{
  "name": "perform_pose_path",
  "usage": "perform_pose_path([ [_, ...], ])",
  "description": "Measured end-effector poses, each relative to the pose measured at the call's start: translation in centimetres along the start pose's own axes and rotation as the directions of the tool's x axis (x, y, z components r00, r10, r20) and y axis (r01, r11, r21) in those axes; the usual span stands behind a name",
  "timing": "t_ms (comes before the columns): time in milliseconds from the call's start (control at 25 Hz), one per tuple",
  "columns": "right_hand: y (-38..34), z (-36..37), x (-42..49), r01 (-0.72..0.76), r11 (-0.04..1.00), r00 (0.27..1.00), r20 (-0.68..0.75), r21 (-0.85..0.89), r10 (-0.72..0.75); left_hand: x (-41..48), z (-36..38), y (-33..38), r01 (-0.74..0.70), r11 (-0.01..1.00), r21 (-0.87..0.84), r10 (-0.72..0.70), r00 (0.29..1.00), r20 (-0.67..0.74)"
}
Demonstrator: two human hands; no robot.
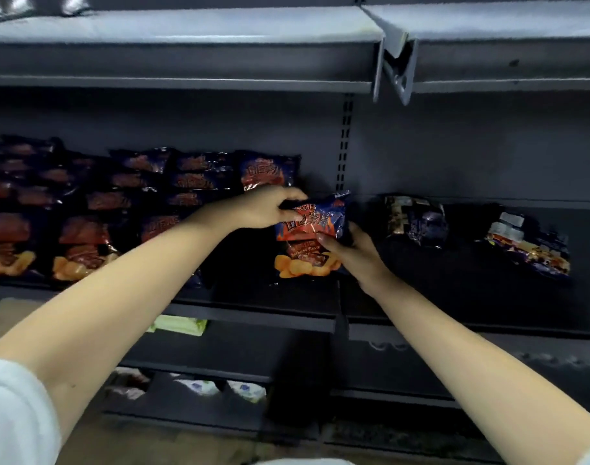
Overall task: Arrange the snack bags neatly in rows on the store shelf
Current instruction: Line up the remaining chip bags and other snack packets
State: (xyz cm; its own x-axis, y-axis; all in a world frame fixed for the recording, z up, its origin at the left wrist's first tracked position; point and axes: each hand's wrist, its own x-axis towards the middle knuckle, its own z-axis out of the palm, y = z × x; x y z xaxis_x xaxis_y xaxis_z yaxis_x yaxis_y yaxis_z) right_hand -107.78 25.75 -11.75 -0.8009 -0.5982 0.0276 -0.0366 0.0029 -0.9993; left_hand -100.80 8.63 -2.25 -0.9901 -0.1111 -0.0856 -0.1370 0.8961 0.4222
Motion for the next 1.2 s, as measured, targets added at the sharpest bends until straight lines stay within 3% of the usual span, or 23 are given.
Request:
perform_pose_path([
  [160, 0.6, 4.0, 1.9, -0.095, 0.995, 0.996, -0.003, 0.034, 0.095, -2.9, 1.4, -3.5, 0.017, 0.999, 0.027, -0.009, 0.963, -0.27],
  [360, 1.6, 7.1, 5.8, -0.117, 0.992, 0.993, -0.026, 0.04, 0.118, -4.1, 5.7, -6.1, 0.052, 0.982, 0.18, 0.026, 0.913, -0.408],
  [560, 1.5, 9.3, 8.5, -0.112, 0.994, 0.977, -0.183, -0.016, 0.107, -3.2, 10.1, -7.5, 0.098, 0.974, 0.207, 0.002, 0.901, -0.434],
  [720, 2.1, 10.5, 9.3, -0.12, 0.991, 0.942, -0.321, -0.052, 0.097, -2.5, 12.1, -8.9, 0.165, 0.986, 0.023, -0.138, 0.885, -0.444],
  [840, 2.9, 10.8, 8.9, -0.127, 0.978, 0.936, -0.345, -0.163, 0.064, -2.5, 12.4, -9.0, 0.219, 0.975, -0.034, -0.211, 0.87, -0.446],
  [1040, 3.4, 10.7, 7.2, -0.009, 0.957, 0.904, -0.412, -0.289, -0.116, -2.5, 12.1, -9.0, 0.198, 0.98, -0.031, -0.192, 0.885, -0.424],
  [1200, 3.7, 11.0, 6.6, -0.003, 0.928, 0.871, -0.456, -0.373, -0.181, -2.8, 11.8, -8.8, 0.108, 0.994, 0.022, -0.086, 0.882, -0.463],
])
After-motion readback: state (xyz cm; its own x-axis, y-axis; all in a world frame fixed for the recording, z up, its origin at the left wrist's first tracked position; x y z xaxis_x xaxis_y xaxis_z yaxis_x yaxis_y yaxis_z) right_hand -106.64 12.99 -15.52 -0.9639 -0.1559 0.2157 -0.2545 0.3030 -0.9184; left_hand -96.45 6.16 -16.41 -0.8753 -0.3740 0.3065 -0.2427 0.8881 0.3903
